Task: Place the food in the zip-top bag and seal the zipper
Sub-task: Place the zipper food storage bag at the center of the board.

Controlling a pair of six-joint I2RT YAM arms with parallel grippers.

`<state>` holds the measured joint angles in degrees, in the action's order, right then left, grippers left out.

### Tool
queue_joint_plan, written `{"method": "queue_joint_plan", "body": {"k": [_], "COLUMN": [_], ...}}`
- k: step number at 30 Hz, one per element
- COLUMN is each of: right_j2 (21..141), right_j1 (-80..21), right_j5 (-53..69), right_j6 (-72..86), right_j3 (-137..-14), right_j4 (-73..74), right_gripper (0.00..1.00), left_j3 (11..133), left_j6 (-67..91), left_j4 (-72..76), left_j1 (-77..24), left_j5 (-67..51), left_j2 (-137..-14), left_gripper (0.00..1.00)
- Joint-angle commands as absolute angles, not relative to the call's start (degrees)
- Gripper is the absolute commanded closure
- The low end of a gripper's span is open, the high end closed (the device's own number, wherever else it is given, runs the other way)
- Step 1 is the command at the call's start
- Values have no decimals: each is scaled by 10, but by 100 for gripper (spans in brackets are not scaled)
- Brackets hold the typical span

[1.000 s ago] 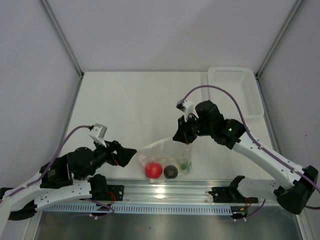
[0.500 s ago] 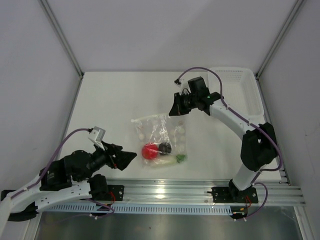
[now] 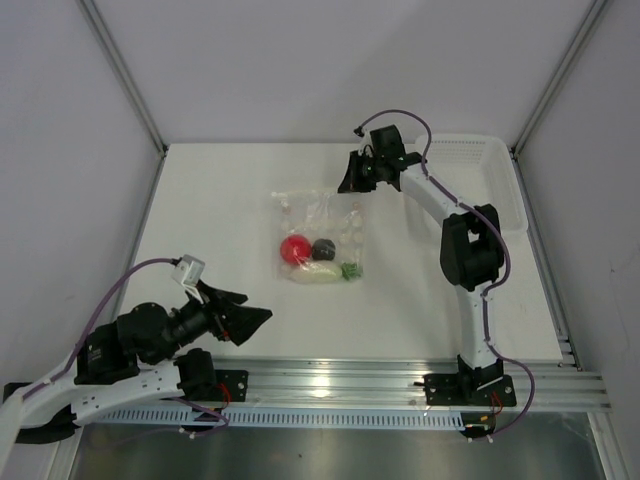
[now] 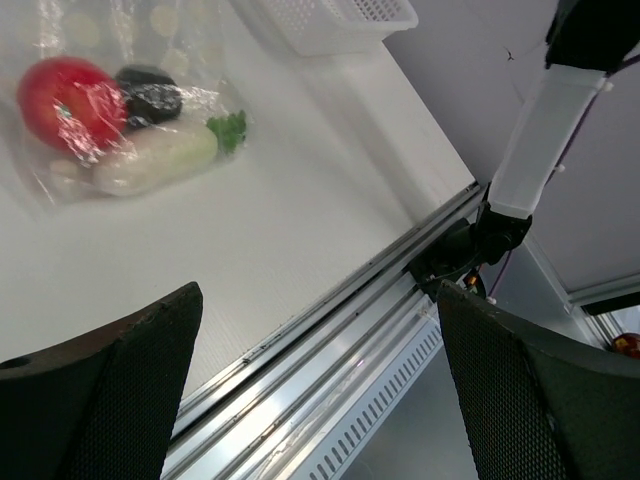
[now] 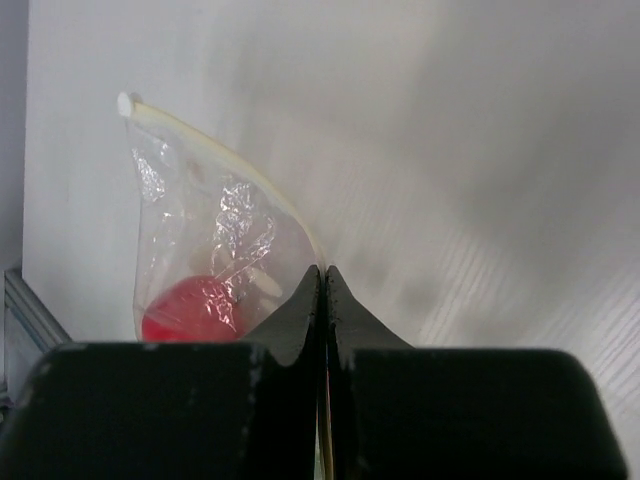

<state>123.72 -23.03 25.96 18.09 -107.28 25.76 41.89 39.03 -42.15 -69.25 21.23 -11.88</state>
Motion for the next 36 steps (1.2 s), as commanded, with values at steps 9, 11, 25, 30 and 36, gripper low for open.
{"method": "queue_joint_plan", "body": {"k": [9, 11, 25, 30, 36], "right_j2": [1342, 1348, 1305, 1303, 1310], "right_j1": [-172, -168, -187, -189, -190], "right_j5": [192, 188, 128, 120, 114], "right_j6": [248, 248, 270, 272, 239], "right_j3": [-1185, -1185, -1002, -991, -1045], "right_j4": [299, 305, 228, 218, 263], "right_gripper": [100, 100, 100, 100, 76], "left_j3": [405, 405, 396, 395, 392], "left_j6": [398, 398, 406, 410, 413], "left_j4": [-381, -378, -362, -361, -366], "left_j1": [-693, -693, -693, -693, -693], "left_j5": [184, 183, 171, 166, 170], "left_j2": [-123, -126, -139, -138, -133], "left_gripper": [0, 0, 1, 0, 1]}}
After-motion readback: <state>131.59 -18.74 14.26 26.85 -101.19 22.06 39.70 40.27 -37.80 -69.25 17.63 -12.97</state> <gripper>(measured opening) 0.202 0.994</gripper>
